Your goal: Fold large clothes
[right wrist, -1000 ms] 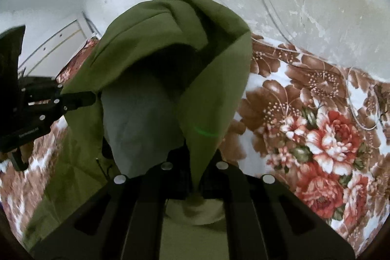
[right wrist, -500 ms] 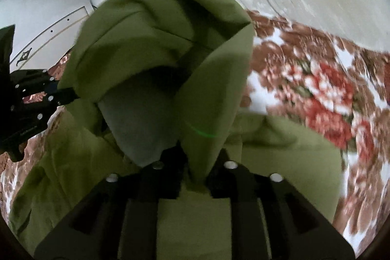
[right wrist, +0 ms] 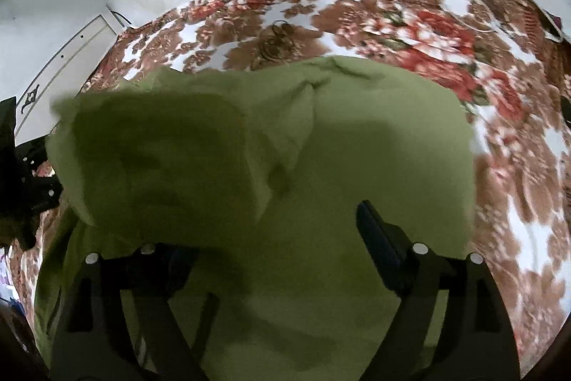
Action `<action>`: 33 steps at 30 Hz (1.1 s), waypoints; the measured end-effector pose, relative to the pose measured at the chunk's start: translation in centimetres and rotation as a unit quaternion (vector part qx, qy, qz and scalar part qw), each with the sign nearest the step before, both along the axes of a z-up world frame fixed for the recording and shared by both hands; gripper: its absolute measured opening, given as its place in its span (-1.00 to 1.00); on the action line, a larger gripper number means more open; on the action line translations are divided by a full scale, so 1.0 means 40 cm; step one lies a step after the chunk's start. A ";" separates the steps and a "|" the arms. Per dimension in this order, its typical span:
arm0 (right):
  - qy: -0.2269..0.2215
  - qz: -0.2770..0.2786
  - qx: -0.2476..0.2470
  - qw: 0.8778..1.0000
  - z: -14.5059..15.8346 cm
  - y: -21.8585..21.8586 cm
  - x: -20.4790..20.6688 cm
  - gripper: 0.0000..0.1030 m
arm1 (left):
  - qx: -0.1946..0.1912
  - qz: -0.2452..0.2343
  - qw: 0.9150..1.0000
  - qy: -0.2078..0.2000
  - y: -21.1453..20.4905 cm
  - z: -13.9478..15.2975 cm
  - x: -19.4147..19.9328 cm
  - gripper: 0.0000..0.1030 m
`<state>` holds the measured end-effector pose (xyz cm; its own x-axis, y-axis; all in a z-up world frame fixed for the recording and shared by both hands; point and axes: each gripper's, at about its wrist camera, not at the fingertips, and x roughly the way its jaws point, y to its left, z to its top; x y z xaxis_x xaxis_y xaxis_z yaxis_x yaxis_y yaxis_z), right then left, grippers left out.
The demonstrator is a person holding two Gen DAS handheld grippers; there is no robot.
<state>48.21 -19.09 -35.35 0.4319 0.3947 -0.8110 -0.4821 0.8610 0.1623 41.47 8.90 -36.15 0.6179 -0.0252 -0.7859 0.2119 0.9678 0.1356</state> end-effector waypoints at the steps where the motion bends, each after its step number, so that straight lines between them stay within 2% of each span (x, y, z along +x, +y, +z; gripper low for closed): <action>1: 0.000 -0.003 0.000 1.000 0.006 -0.009 -0.003 0.61 | 0.000 0.005 1.000 0.001 0.004 0.004 -0.008 -0.06; 4: -0.010 -0.018 0.014 1.000 0.050 -0.027 0.004 0.61 | 0.001 0.028 1.000 -0.003 0.037 0.036 -0.013 0.02; 6: -0.017 -0.033 0.029 0.999 0.084 -0.042 0.010 0.61 | -0.016 0.053 0.998 -0.011 0.066 0.068 -0.006 0.12; 8: -0.018 -0.045 0.053 0.997 0.115 -0.060 0.014 0.64 | -0.056 0.078 0.995 -0.012 0.094 0.095 0.006 0.24; 9: -0.021 -0.055 0.065 0.996 0.136 -0.073 0.018 0.73 | -0.078 0.089 0.993 -0.009 0.108 0.102 0.016 0.30; 12: -0.026 -0.066 0.075 0.995 0.172 -0.086 0.047 0.76 | -0.138 0.114 0.984 0.003 0.145 0.114 0.069 0.30; 14: -0.032 -0.072 0.076 0.994 0.186 -0.087 0.084 0.76 | -0.163 0.122 0.979 0.007 0.165 0.117 0.113 0.30; 15: -0.020 -0.073 0.077 0.994 0.182 -0.083 0.118 0.76 | -0.176 0.124 0.977 0.010 0.175 0.117 0.138 0.32; 18: 0.039 -0.059 0.084 0.994 0.133 -0.048 0.212 0.76 | -0.203 0.125 0.970 0.032 0.191 0.088 0.218 0.33; 23: 0.082 -0.026 0.061 0.994 0.038 0.070 0.338 0.76 | -0.237 0.134 0.959 0.079 0.201 -0.004 0.358 0.33; 25: 0.103 -0.018 0.045 0.993 -0.013 0.117 0.384 0.72 | -0.250 0.131 0.954 0.096 0.202 -0.035 0.395 0.32; 27: 0.127 -0.020 0.033 0.991 -0.056 0.145 0.426 0.59 | -0.258 0.124 0.951 0.113 0.199 -0.069 0.431 0.28; 29: 0.141 -0.011 0.023 0.990 -0.088 0.167 0.449 0.59 | -0.265 0.122 0.947 0.133 0.199 -0.106 0.459 0.22; 31: 0.151 0.010 0.009 0.988 -0.124 0.195 0.465 0.50 | -0.280 0.121 0.941 0.147 0.200 -0.132 0.476 0.06; 33: 0.171 0.026 0.020 0.985 -0.151 0.210 0.478 0.02 | -0.299 0.124 0.933 0.158 0.205 -0.153 0.487 0.06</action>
